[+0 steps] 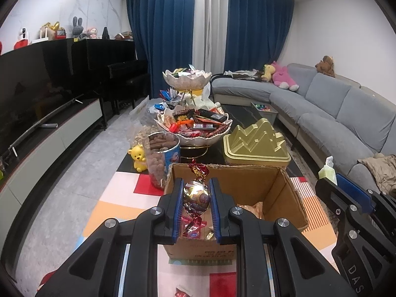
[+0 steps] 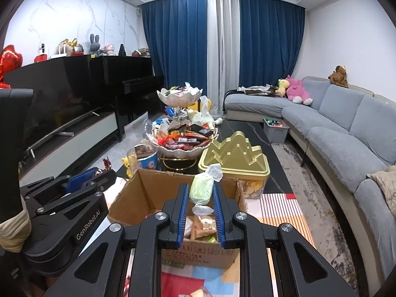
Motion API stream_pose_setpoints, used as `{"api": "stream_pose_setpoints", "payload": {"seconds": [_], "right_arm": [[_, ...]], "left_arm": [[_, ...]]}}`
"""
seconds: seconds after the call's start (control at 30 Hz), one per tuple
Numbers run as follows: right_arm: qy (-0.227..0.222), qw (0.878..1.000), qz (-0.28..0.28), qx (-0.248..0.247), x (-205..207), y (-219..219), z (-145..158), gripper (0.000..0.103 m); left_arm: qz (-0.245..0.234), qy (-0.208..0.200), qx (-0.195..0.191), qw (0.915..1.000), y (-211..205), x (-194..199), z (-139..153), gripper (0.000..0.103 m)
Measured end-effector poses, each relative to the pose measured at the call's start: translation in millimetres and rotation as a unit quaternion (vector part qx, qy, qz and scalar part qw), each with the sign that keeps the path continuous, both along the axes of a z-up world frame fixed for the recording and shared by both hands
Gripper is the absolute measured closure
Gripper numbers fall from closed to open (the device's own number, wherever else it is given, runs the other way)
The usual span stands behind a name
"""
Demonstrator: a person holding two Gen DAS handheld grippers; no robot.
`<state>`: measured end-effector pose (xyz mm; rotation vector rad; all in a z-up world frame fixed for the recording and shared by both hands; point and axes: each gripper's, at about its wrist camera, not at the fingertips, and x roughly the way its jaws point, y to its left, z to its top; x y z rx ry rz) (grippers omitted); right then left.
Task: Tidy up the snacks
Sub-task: 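Carry the candy over the box with the left tool while the right tool carries the green packet, then open the left tool dropping the candy into the box while the right tool drops the green packet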
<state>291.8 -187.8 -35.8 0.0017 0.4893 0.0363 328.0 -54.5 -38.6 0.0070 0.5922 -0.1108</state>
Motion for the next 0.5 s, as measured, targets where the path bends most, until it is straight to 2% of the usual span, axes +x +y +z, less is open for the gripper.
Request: {"api": "stream_pose_setpoints", "payload": {"seconds": [0.5], "right_arm": [[0.037,0.999,-0.015,-0.011,41.1,-9.5,-29.8,0.082]], "left_arm": [[-0.013,0.036,-0.001,0.9993,-8.8,40.8,-29.6,0.082]]}}
